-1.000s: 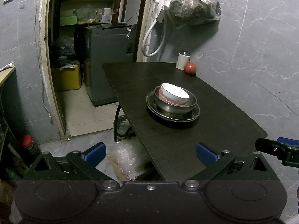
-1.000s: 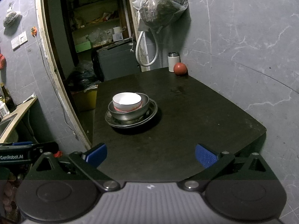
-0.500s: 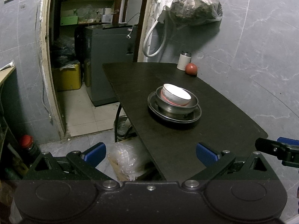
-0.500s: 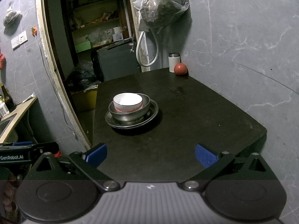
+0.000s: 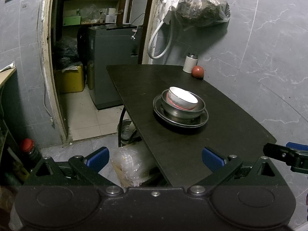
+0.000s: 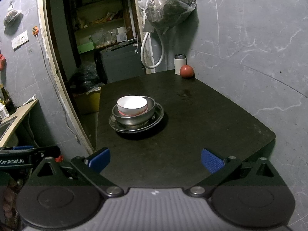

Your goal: Organize plates and bowls

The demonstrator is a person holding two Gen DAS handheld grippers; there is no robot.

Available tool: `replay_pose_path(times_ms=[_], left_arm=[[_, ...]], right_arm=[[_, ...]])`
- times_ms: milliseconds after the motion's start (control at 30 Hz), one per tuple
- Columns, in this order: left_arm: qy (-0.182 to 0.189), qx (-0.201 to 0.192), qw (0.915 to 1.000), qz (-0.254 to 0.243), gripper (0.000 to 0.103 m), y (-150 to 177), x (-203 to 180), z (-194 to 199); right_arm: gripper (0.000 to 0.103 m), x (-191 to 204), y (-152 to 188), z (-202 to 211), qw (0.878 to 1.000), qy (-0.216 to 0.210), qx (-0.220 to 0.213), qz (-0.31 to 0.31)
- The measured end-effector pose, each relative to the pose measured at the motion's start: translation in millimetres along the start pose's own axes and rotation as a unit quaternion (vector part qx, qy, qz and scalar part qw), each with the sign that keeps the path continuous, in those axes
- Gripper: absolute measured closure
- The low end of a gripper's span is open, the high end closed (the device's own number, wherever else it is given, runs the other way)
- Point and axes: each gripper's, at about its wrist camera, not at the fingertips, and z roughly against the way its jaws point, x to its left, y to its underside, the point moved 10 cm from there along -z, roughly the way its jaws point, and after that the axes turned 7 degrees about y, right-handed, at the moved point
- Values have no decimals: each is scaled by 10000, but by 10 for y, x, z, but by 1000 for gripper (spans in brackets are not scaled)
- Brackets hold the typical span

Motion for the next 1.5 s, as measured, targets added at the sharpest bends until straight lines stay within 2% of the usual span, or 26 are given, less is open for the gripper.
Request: replay_pose_path(times_ms=[533, 767, 1500], left_arm=[[197, 38, 9996, 218, 1, -2, 55, -28], [90, 26, 9999, 88, 1, -25, 30, -22], [376, -15, 9993, -70, 1, -43, -121, -38]], right_arm=[[0, 6, -1, -12, 10000, 9, 3, 15], [0, 6, 2, -9, 10000, 16, 10, 14], [0, -40, -3, -38, 10000, 37, 35, -6]])
